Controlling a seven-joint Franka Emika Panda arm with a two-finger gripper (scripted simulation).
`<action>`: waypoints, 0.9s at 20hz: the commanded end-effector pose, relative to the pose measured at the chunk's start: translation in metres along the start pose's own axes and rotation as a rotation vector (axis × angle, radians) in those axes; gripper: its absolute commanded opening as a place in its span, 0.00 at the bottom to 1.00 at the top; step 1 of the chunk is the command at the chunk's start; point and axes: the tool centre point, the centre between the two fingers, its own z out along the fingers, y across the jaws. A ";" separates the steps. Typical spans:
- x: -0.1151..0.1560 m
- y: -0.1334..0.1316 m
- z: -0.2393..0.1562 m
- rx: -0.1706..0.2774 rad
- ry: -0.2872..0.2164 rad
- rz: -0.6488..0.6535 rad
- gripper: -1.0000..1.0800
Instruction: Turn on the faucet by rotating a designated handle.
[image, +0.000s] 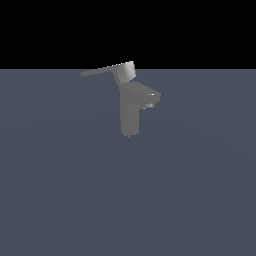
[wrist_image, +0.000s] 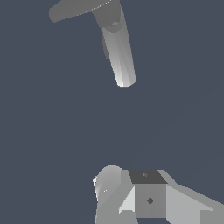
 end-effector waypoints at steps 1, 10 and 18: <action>0.000 0.000 0.000 0.000 0.000 0.000 0.00; 0.011 -0.002 -0.001 -0.014 -0.005 0.046 0.00; 0.041 -0.007 -0.001 -0.049 -0.013 0.160 0.00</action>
